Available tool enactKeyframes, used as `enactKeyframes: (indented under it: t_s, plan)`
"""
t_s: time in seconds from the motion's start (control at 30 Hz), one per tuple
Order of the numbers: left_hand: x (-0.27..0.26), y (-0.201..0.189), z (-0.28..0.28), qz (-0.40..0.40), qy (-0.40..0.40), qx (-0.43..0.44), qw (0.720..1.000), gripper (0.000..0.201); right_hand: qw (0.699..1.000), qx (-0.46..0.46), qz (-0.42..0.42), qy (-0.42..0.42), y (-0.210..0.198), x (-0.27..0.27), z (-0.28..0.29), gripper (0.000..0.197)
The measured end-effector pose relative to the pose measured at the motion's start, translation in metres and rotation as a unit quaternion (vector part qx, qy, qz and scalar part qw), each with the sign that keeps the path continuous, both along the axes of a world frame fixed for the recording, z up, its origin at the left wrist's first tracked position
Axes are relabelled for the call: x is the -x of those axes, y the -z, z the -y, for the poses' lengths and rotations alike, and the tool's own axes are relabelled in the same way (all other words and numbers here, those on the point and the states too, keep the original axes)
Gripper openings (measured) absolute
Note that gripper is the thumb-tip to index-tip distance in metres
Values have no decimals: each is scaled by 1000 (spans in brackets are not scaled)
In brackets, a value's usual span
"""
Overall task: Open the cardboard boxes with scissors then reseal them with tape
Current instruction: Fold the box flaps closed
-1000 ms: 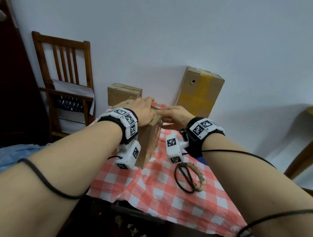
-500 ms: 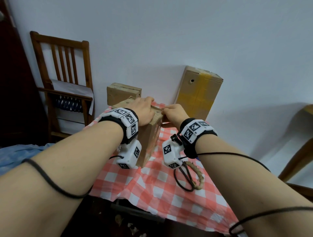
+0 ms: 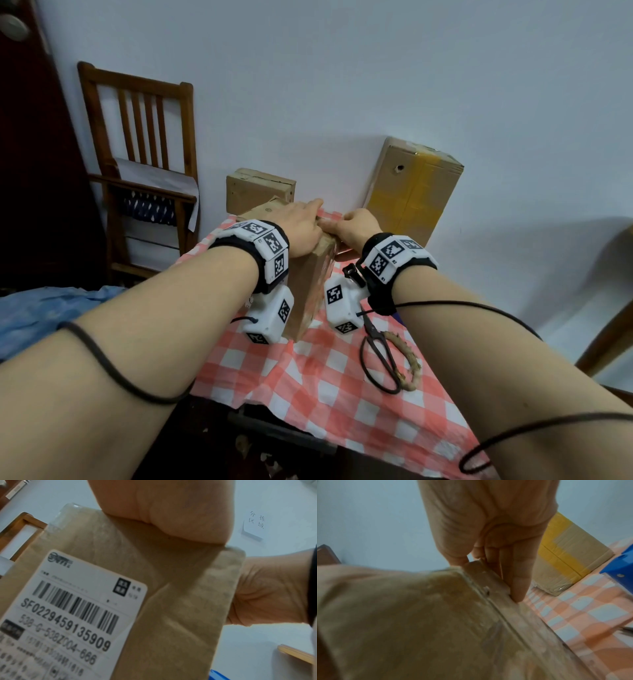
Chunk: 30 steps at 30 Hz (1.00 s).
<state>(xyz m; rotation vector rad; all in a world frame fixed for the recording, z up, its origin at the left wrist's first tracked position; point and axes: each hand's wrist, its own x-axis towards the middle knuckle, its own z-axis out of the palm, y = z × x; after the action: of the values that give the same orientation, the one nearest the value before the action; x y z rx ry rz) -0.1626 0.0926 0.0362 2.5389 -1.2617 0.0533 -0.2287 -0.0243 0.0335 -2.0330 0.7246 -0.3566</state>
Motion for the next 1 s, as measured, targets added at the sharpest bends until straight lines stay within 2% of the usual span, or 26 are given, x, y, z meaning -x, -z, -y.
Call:
enactKeyframes:
  t_s: [0.17, 0.23, 0.3, 0.43, 0.47, 0.57, 0.7, 0.83, 0.93, 1.0]
  plan:
    - [0, 0, 2, -1, 2, -7, 1000, 56, 1000, -4, -4, -4, 0, 1, -4, 31]
    - [0, 0, 2, -2, 0, -9, 1000, 57, 999, -21, -12, -21, -5, 4, -1, 25]
    - [0, 0, 2, -1, -2, -14, 1000, 58, 997, -68, -14, -42, -11, 7, 3, 14]
    - [-2, 1, 3, -3, 1, -9, 1000, 58, 976, -211, 15, -46, -12, 17, 8, 22]
    - [-2, 1, 3, -3, 0, -10, 1000, 58, 973, -224, 17, -57, -9, 19, 9, 21]
    - [-1, 0, 4, -1, -1, -14, 1000, 57, 979, -182, 35, -80, -4, 24, 8, 8]
    - [0, 0, 3, 1, -2, -14, 1000, 56, 984, -157, 74, -29, -1, 19, 4, 12]
    - [-2, 0, 3, -1, 0, -13, 1000, 56, 982, -161, 67, -69, 5, 25, 7, 14]
    - [-1, 0, 5, -5, -1, -14, 1000, 56, 989, -124, 82, -27, 9, 19, 8, 28]
    - [-1, 1, 4, -5, -1, -13, 1000, 57, 986, -143, 83, -14, 9, 17, 9, 36]
